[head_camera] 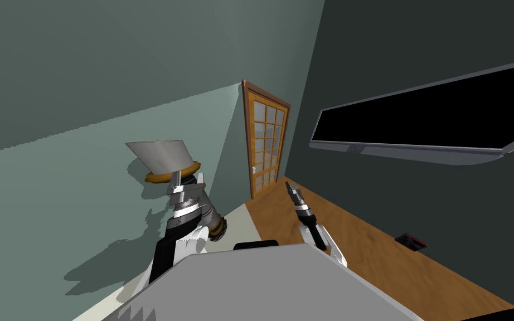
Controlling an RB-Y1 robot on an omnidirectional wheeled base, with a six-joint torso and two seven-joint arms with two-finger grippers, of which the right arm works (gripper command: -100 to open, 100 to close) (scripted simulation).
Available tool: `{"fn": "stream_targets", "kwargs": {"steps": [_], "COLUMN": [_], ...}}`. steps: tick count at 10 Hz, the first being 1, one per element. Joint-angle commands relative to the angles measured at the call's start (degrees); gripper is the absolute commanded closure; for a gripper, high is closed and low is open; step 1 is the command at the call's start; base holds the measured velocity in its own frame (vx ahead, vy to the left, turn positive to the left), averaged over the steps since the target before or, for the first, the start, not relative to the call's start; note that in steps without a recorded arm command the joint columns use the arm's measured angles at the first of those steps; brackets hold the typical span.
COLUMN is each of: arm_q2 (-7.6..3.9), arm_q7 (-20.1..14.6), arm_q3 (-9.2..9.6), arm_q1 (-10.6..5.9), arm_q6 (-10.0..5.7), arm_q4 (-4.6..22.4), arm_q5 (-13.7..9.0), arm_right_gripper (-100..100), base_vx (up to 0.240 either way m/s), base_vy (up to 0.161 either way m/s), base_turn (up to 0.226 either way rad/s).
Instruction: Pull the door open
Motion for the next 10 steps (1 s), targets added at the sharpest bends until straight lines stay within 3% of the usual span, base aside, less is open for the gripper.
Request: {"fn": "stream_targets", "kwargs": {"steps": [1, 10], "arm_q2": [-0.19, 0.1], "arm_q7": [1.6, 9.9], "arm_q3": [-0.78, -4.37], "arm_q1": [-0.8, -4.42], "arm_q6": [-0.71, -3.73], "arm_q4": [2.4, 14.6], "arm_q5": [1.3, 9.0], "arm_right_gripper": [-100, -100], "base_vx": [0.072, 0.084], "base_vy": [-0.072, -0.066], "base_turn": [0.088, 0.094]}}
